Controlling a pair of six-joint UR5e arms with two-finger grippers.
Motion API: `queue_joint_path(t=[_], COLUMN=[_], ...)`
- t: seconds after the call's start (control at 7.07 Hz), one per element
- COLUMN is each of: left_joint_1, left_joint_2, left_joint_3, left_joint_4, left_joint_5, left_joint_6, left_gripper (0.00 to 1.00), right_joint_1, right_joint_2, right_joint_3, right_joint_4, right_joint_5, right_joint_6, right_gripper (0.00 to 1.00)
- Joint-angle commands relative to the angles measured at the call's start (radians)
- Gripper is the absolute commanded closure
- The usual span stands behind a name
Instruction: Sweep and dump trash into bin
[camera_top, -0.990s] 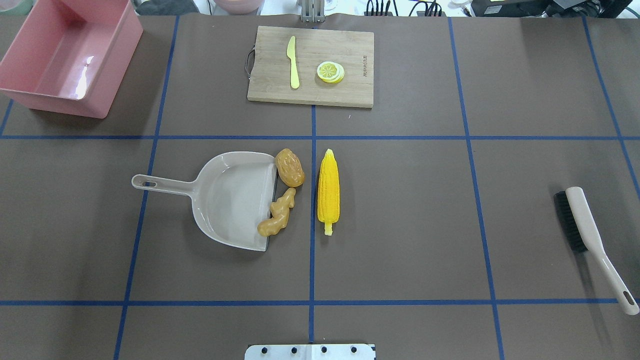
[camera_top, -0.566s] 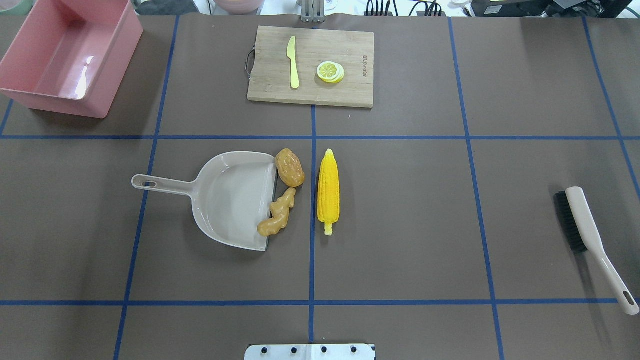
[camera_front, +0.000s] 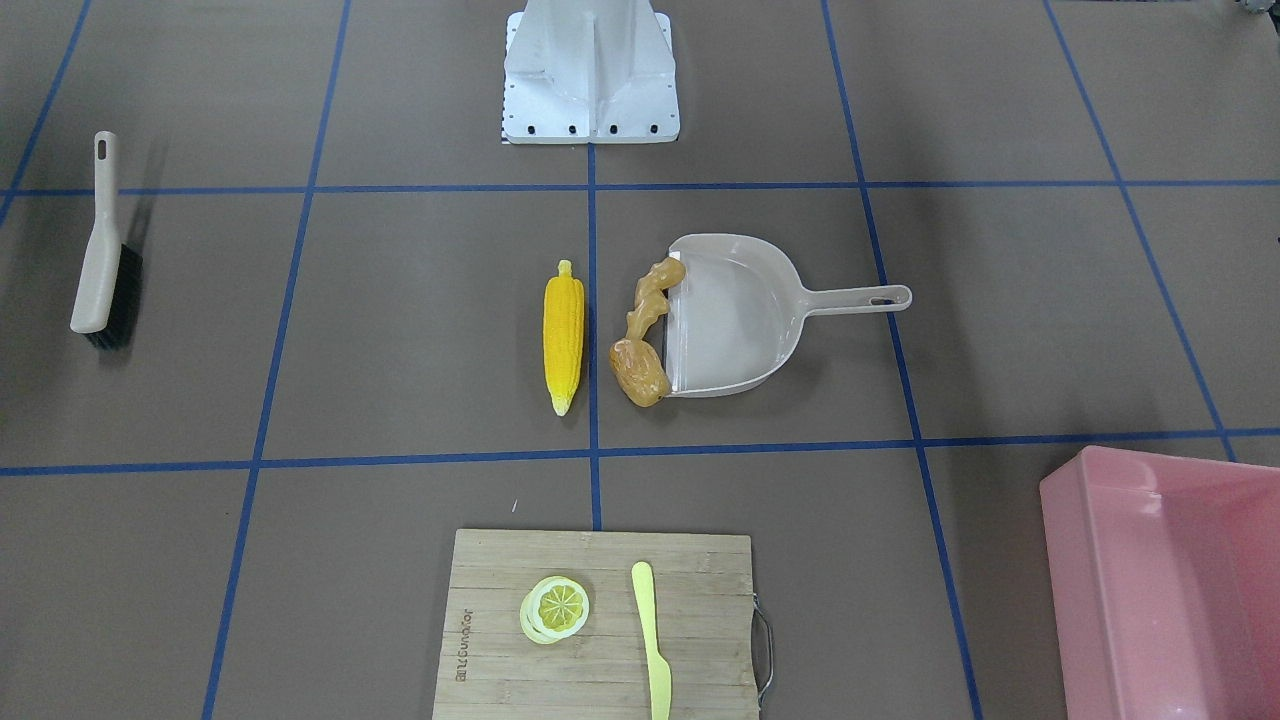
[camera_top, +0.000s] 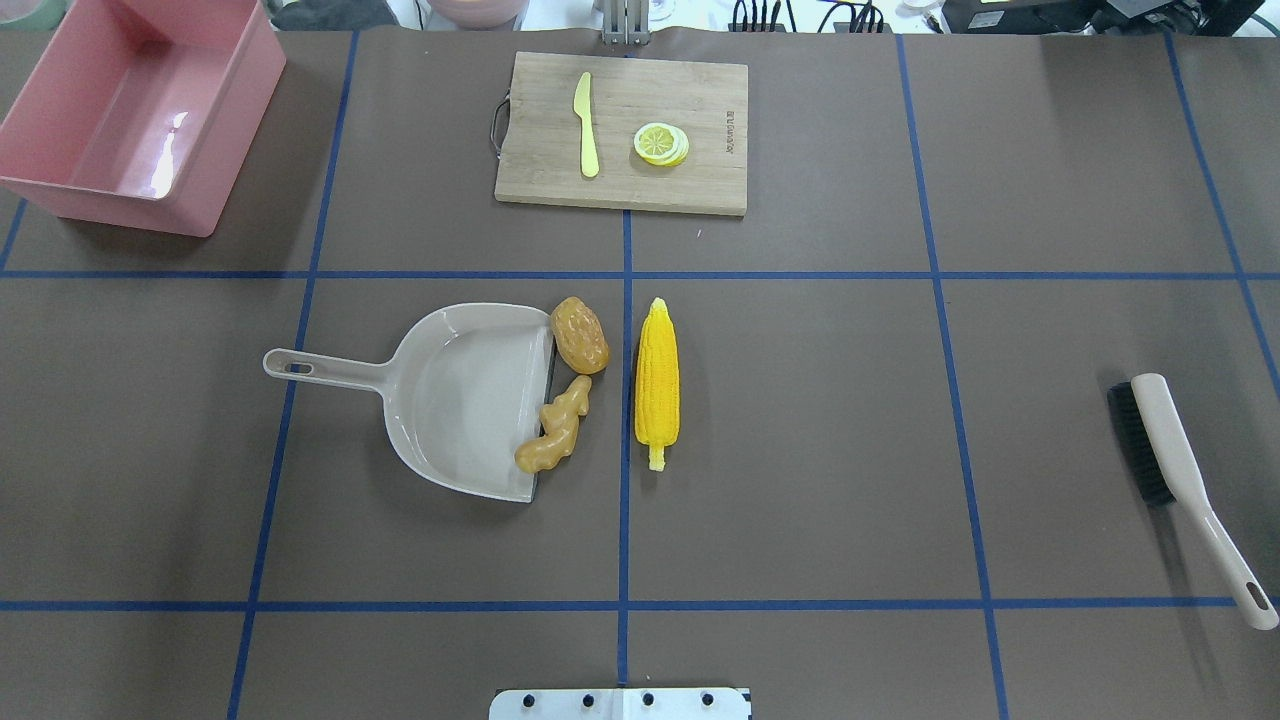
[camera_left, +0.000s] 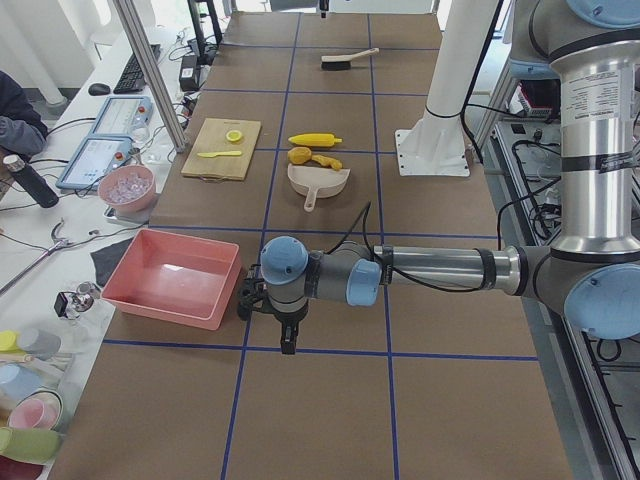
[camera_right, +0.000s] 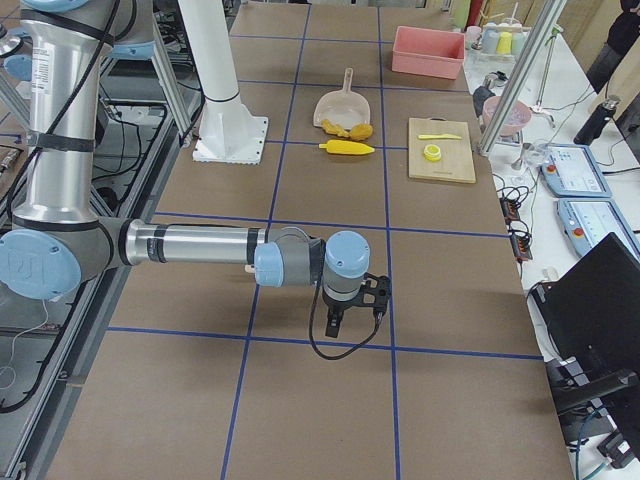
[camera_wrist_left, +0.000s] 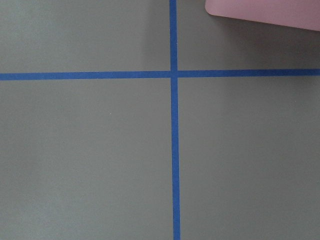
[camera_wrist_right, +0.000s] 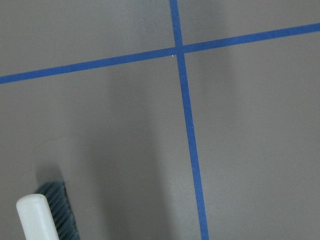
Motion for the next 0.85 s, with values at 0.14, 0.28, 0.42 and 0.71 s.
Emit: queue_joint_path(t=[0.14, 0.28, 0.42, 0.71], left_joint_1=[-0.006, -0.006, -0.007, -0.003], left_joint_2=[0.013, 0.016, 0.022, 0.013], left_joint_3=[-0.011, -0.023, -0.02, -0.012], left_joint_4=[0.059, 0.056, 0.051, 0.048], left_joint_5=[-0.002, -0.002, 0.0, 0.006], left_joint_6=[-0.001, -0.001, -0.001, -0.001], left_gripper=[0.0, 0.0, 0.0, 0.0], right_joint_1=[0.0, 0.002, 0.002, -0.003], right_joint_2=[0.001, 0.0, 0.0, 0.027], right_joint_3=[-0.003, -0.002, 0.003, -0.017], right_joint_4=[-0.001, 0.0, 0.0, -0.001], right_joint_5=[-0.002, 0.004, 0.003, -0.006], right_joint_6=[0.003, 0.002, 0.002, 0.002], right_gripper=[0.0, 0.0, 0.0, 0.0])
